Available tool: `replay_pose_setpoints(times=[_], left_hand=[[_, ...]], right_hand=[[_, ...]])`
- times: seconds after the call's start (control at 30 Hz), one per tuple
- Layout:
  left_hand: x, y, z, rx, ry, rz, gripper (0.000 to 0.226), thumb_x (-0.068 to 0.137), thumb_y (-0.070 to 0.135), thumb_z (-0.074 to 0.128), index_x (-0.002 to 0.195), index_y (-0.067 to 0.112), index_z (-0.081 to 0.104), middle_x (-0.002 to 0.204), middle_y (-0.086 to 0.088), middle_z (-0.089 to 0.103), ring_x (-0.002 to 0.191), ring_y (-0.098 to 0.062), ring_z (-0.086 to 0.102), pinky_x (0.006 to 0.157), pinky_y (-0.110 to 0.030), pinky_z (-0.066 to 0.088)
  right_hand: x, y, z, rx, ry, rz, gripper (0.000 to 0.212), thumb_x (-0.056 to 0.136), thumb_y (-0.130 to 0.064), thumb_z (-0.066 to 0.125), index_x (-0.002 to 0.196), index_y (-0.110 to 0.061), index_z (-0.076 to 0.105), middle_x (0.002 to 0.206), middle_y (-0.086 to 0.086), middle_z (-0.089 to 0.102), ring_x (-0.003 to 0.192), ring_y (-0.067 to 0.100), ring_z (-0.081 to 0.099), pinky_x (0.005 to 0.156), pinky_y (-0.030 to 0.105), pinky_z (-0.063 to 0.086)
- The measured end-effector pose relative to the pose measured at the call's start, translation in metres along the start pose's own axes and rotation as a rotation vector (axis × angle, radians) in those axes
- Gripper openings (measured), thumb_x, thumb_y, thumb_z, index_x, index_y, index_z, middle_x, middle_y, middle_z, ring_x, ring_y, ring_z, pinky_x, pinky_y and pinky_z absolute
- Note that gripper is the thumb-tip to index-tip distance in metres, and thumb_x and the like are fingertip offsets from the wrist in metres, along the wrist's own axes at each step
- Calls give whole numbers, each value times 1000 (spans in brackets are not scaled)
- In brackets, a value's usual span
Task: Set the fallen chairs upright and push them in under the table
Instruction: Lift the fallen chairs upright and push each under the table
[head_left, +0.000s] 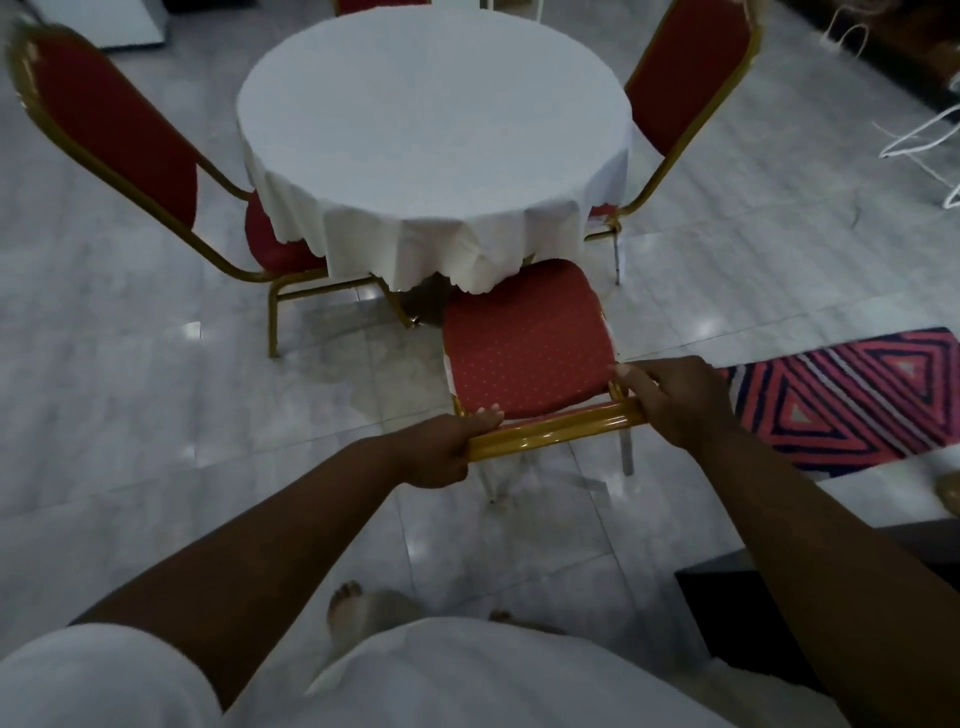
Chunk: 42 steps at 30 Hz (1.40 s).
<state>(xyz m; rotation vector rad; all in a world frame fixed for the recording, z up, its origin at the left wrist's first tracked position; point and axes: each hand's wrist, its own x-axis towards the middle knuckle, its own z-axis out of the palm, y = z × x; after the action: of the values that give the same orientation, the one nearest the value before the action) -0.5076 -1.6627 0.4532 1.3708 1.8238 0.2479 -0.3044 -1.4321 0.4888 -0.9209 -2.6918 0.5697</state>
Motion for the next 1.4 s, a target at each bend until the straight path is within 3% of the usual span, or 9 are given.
replay_pose_setpoints(times=[0.1, 0.23, 0.53, 0.63, 0.73, 0.83, 0.93, 1.1, 1.4], left_hand=[[6, 12, 2, -8, 12, -15, 86, 85, -1, 55, 151, 28, 9, 156, -8, 23, 136, -23, 35, 100, -23, 30], [15, 17, -11, 11, 18, -25, 83, 84, -5, 53, 152, 21, 13, 159, -6, 17, 145, -21, 21, 112, -29, 22], [38, 3, -18, -7, 153, 7, 77, 83, -6, 50, 150, 21, 23, 156, -6, 27, 143, -20, 25, 113, -27, 19], [50, -4, -29, -2, 207, 25, 79, 82, -1, 52, 151, 21, 20, 159, -3, 20, 147, -17, 13, 120, -43, 18], [64, -17, -44, 19, 320, 57, 80, 81, 15, 56, 151, 19, 17, 159, -4, 18, 147, -17, 6, 118, -52, 16], [75, -19, -61, 39, 401, 24, 94, 82, 59, 58, 152, 21, 7, 159, 6, 6, 141, -4, -4, 120, -42, 6], [88, -23, -72, -25, 431, -3, 97, 82, 74, 40, 152, 21, 0, 160, 4, 2, 141, -2, -7, 118, -36, 2], [113, -30, -89, -37, 503, -51, 84, 87, 70, 14, 151, 16, 4, 161, -3, 6, 147, -11, -3, 121, -42, 4], [136, -29, -107, -23, 568, -106, 77, 91, 63, 20, 152, 17, 12, 160, -2, 13, 147, -9, 1, 121, -39, 5]], right_hand=[[7, 14, 0, 58, -2, -4, 61, 88, -60, 31, 85, -20, 78, 65, 2, 70, 60, 17, 63, 61, 37, 54], [20, 31, 12, 135, -24, 45, 70, 87, -63, 26, 81, -14, 76, 75, 9, 74, 72, 24, 69, 72, 44, 56], [62, 21, 44, 307, 109, 78, 59, 95, -48, 29, 94, -13, 77, 86, 9, 77, 84, 23, 72, 82, 44, 55], [85, 24, 44, 288, 68, 73, 65, 92, -52, 26, 95, -13, 77, 92, 9, 77, 90, 24, 71, 88, 43, 53], [110, 20, 47, 263, -19, 111, 65, 91, -55, 25, 99, -16, 77, 98, 6, 76, 96, 22, 69, 87, 34, 49], [133, 17, 47, 210, -87, 131, 62, 93, -52, 26, 102, -15, 76, 103, 6, 75, 99, 22, 67, 86, 32, 43], [149, 24, 48, 188, -106, 129, 63, 93, -54, 27, 102, -15, 76, 104, 7, 75, 100, 23, 67, 92, 39, 46], [179, 30, 52, 141, -125, 113, 62, 95, -51, 25, 102, -14, 75, 103, 9, 75, 96, 25, 68, 92, 41, 48], [216, 30, 42, 67, -269, 24, 64, 89, -53, 20, 103, -20, 73, 105, 17, 72, 97, 34, 64, 88, 47, 49]])
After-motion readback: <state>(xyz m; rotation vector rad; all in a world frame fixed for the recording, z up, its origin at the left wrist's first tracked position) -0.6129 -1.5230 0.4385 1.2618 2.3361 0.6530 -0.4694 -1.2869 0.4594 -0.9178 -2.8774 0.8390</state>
